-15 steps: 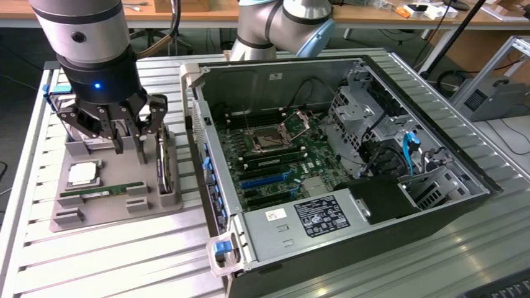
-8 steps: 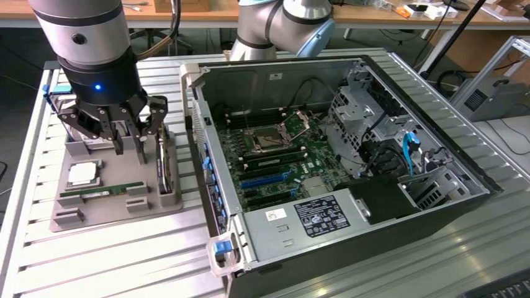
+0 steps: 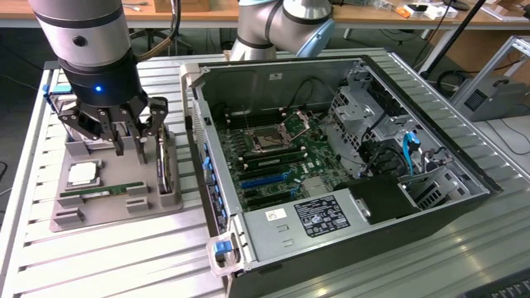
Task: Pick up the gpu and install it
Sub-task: 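Pick up the gpu and move the gpu toward the slot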
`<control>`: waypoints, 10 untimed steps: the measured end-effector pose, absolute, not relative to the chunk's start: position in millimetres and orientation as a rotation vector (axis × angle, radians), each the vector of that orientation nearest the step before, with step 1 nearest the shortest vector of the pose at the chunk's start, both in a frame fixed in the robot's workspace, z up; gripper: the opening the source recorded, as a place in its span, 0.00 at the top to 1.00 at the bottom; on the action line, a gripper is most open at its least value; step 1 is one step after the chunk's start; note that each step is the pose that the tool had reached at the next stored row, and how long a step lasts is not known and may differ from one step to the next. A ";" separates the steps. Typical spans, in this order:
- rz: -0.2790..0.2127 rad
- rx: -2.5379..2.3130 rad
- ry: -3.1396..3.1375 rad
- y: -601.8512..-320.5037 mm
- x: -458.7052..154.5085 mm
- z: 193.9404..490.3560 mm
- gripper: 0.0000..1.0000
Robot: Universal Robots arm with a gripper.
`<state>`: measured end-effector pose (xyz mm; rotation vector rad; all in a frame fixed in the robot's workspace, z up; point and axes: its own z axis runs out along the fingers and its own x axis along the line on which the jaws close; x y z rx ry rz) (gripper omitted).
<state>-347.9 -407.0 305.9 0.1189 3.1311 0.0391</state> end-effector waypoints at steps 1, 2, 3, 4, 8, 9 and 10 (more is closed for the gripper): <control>0.039 0.119 3.131 -407.0 -347.9 305.7 0.64; 0.039 0.119 3.131 -407.0 -347.9 305.6 0.64; 0.039 0.119 3.131 -407.1 -347.9 305.3 0.64; 0.038 0.119 3.131 -407.1 -347.9 305.2 0.64; 0.037 0.119 3.131 -407.3 -348.0 304.1 0.64; 0.037 0.119 3.131 -407.3 -347.9 303.8 0.64; 0.037 0.119 3.131 -407.3 -347.9 303.7 0.64</control>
